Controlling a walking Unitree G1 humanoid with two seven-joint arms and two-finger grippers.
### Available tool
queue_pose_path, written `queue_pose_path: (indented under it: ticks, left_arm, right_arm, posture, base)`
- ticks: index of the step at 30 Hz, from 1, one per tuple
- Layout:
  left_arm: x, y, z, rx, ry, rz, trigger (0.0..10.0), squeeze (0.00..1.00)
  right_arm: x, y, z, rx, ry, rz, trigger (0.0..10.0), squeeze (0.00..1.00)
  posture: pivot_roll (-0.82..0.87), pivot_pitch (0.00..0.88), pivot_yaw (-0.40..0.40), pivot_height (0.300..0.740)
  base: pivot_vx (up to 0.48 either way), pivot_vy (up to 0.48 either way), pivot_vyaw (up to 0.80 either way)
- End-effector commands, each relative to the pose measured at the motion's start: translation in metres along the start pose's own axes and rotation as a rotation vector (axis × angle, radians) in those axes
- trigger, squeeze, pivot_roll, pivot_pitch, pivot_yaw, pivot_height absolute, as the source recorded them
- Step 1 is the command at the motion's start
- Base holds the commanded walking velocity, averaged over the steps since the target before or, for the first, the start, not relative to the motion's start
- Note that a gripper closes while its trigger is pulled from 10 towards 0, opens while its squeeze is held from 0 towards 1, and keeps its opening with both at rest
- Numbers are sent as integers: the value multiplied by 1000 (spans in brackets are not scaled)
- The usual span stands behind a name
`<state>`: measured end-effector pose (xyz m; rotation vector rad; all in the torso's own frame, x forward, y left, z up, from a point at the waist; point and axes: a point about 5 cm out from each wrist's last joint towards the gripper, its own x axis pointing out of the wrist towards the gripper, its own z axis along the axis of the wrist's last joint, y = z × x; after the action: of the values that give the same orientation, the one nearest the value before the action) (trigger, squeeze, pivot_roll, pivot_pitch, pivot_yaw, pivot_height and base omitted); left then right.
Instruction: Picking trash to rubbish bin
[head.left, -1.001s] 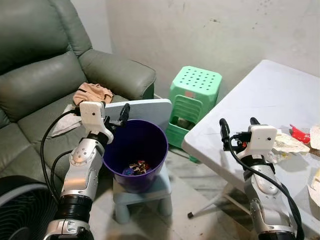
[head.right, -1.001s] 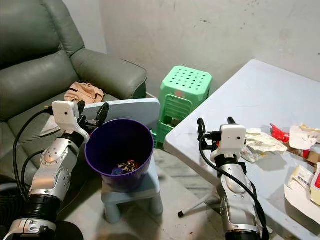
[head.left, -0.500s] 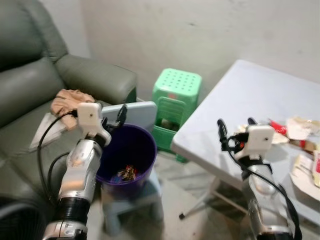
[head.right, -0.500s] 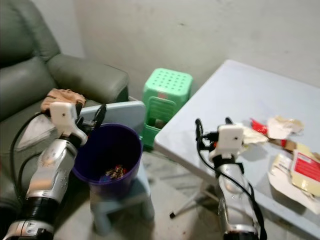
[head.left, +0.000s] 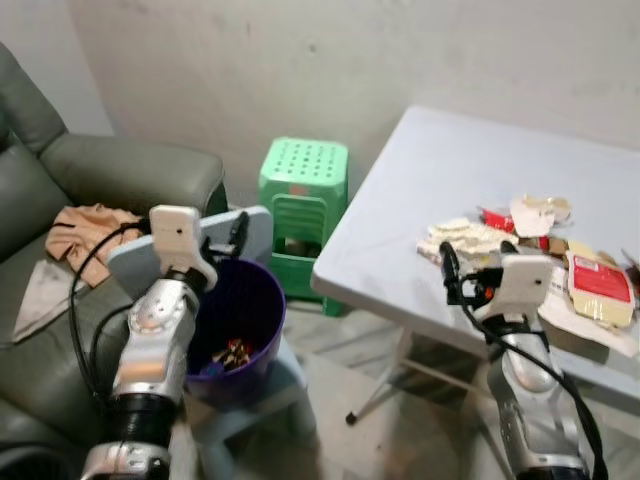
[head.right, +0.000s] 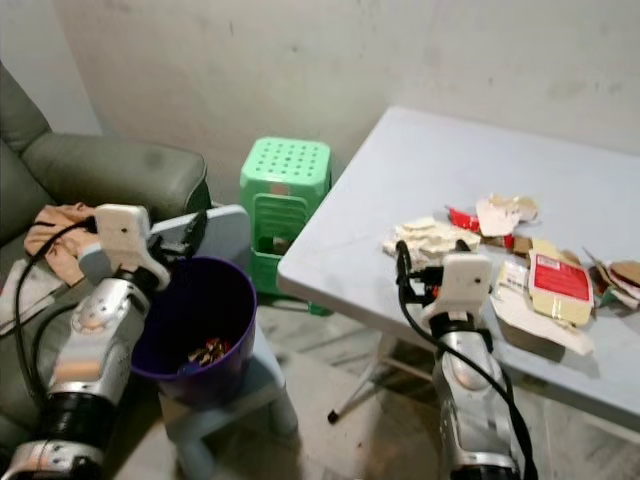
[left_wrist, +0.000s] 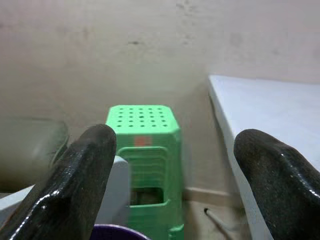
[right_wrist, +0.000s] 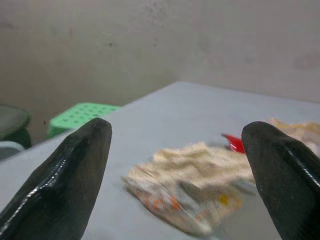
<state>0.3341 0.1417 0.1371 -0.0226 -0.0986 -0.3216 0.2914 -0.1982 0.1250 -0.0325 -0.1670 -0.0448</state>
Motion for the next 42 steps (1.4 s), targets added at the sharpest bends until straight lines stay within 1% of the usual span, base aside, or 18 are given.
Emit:
queue_pose_path:
  ticks: [1,2,3,5,12,16,17,19,23,27,29,31,33,35,41,42]
  left_arm:
    - [0,-2,4,34,-10,-30,10000,0]
    - [0,-2,4,34,-10,-30,10000,0]
    - [0,-7,4,49,-12,-63,10000,0]
    - [0,-12,2,76,-9,-77,10000,0]
    - [0,-19,2,71,-12,-107,10000,0]
    - [-2,-30,-1,113,-7,-191,10000,0]
    - [-3,-31,-1,114,-7,-198,10000,0]
    - [-4,-38,-2,126,-7,-238,10000,0]
    - [-4,-43,-3,146,-6,-268,10000,0]
    - [-5,-44,-3,136,-6,-278,10000,0]
    - [-5,-43,-2,127,-10,-277,10000,0]
    - [-5,-43,-2,105,-15,-275,10000,0]
    - [-4,-43,-1,81,-22,-273,10000,0]
    - [-4,-43,0,82,-24,-275,10000,0]
    - [-4,-42,0,93,-25,-272,10000,0]
    - [-4,-42,1,106,-24,-274,10000,0]
  right_arm:
    - [3,2,4,5,-14,7,10000,0]
    - [3,2,4,5,-14,7,10000,0]
    - [3,2,5,4,-14,4,10000,0]
    - [3,2,4,7,-11,-4,10000,0]
    - [3,2,4,14,-3,-15,10000,0]
    - [3,1,-1,34,33,-67,10000,0]
    - [3,0,-1,39,34,-76,10000,0]
    - [4,-1,-3,31,44,-95,10000,0]
    - [4,-1,-3,31,50,-106,10000,0]
    - [3,-1,-3,28,49,-105,10000,0]
    - [1,3,0,19,18,-37,10000,0]
    - [0,5,1,24,4,-7,10000,0]
    - [0,5,-1,40,36,-9,10000,0]
    - [0,5,-3,44,51,-10,10000,0]
    - [1,5,-3,36,49,-9,10000,0]
    - [1,5,-3,32,48,-4,10000,0]
  posture:
    - [26,8,-6,715]
    - [26,8,-6,715]
    - [26,9,-7,715]
    - [24,10,-6,715]
    - [22,11,-5,715]
    - [24,15,-6,715]
    - [24,15,-6,715]
    - [26,17,-7,715]
    - [26,18,-7,715]
    - [24,19,-5,715]
    - [22,20,-2,715]
    - [20,20,-1,715]
    - [19,20,-1,715]
    - [20,20,0,715]
    - [20,18,0,715]
    - [21,18,-1,715]
  base:
    - [0,0,0]
    - [0,0,0]
    - [0,0,0]
    - [0,0,0]
    - [0,0,0]
    - [0,0,0]
    - [0,0,0]
    - [0,0,0]
    - [0,0,0]
    - [0,0,0]
    - [0,0,0]
    - [0,0,0]
    - [0,0,0]
    - [0,0,-344]
    - [0,0,-755]
    - [0,0,-775]
